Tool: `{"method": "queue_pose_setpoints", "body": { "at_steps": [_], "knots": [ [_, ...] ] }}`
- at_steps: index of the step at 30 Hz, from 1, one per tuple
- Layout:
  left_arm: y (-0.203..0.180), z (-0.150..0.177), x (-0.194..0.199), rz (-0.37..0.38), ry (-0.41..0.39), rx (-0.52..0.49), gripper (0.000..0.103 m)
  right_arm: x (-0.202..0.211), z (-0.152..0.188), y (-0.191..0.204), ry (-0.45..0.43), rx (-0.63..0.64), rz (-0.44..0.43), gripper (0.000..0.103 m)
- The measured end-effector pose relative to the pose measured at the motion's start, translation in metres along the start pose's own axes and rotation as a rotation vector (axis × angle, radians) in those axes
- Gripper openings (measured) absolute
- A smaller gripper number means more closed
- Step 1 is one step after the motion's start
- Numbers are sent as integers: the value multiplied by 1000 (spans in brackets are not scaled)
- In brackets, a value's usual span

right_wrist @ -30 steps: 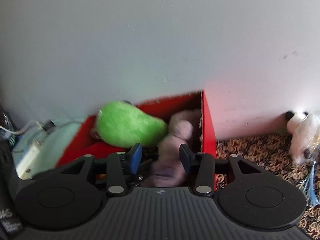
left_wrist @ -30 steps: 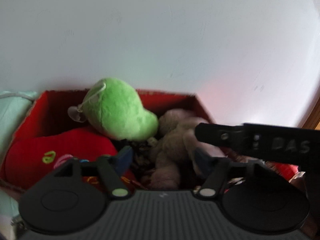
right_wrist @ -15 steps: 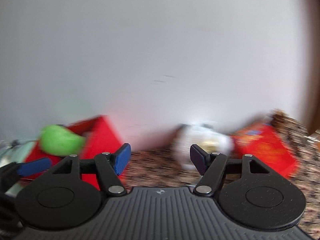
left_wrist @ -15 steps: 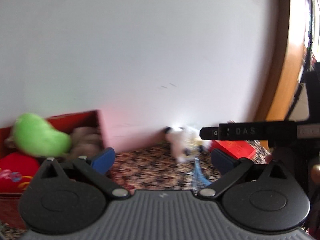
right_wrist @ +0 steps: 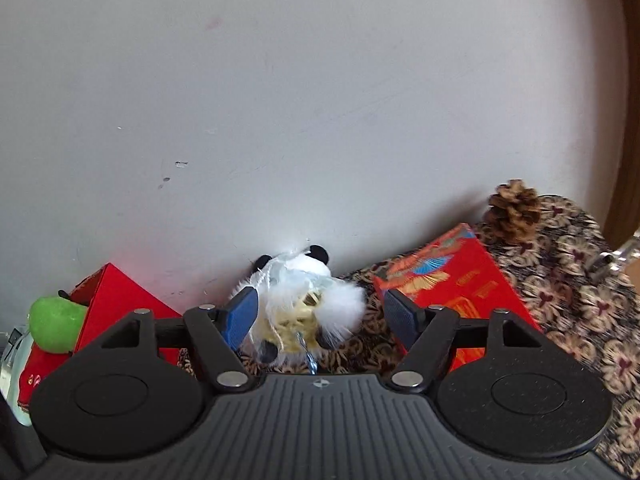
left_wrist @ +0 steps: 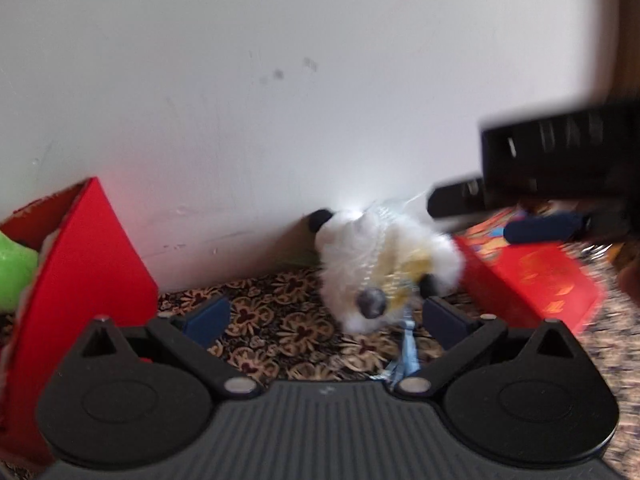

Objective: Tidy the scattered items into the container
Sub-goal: 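Move the open right tool to the white panda plush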

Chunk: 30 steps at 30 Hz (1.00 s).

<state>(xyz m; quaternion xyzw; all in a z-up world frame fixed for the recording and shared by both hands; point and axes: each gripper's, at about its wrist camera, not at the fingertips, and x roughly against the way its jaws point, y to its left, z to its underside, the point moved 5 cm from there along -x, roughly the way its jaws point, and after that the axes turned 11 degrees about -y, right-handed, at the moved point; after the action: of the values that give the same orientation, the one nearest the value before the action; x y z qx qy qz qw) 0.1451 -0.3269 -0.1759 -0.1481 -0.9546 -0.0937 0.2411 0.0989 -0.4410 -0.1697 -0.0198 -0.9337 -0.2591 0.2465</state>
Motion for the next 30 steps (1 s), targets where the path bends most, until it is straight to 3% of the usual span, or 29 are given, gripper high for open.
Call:
{"method": "queue_pose_setpoints", "body": {
  "at_steps": [4,17,20,25,30],
  "knots": [
    [-6,6,-19,-24,15,-38,102,-28,-2,3,40,-9,-13,74],
    [2,22,-51,13,53,-27,99,-70,15,17,132,-9,-35,79],
    [10,31,-60,20,68,-2,92,-72,24,25,147,21,-35,82],
    [13,38,-60,37,13,-22,86,-65,37,37,169,87,-44,82],
    [12,40,-51,93,-36,-46,69,-48,53,45,184,120,-64,71]
  ]
}}
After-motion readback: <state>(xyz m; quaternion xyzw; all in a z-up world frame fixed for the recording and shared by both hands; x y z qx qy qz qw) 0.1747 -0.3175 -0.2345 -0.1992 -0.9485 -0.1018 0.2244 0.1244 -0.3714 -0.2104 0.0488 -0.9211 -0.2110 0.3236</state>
